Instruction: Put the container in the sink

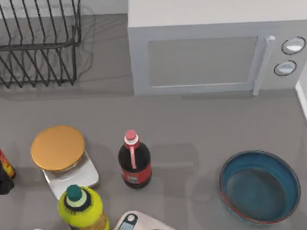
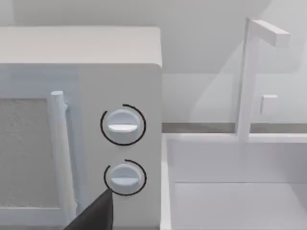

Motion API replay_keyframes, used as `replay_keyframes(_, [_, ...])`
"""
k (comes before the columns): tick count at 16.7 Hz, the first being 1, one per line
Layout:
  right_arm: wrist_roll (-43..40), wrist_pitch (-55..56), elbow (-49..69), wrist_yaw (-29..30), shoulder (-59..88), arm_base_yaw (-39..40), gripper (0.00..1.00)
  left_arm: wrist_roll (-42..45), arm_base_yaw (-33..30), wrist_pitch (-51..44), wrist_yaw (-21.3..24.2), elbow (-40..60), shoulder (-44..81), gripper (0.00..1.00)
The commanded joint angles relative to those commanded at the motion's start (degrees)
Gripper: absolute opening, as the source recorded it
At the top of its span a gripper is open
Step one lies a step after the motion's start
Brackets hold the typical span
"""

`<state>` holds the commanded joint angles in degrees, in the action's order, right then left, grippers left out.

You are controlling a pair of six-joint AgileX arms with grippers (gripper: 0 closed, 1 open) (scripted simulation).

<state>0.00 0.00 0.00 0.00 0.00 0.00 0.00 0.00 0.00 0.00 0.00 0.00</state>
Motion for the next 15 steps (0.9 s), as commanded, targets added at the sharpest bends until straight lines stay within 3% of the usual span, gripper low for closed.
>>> replay_keyframes(7, [2.87,-8.60,8.42,-0.24,9.23,3.16,1.00,0.00,0.00,0.00,0.00,0.00,0.00,1.00])
replay_keyframes(15, [12.75,-39.25,35.81,-0.17,49.19,12.80,1.00,0.00,0.00,0.00,0.00,0.00,0.00,1.00])
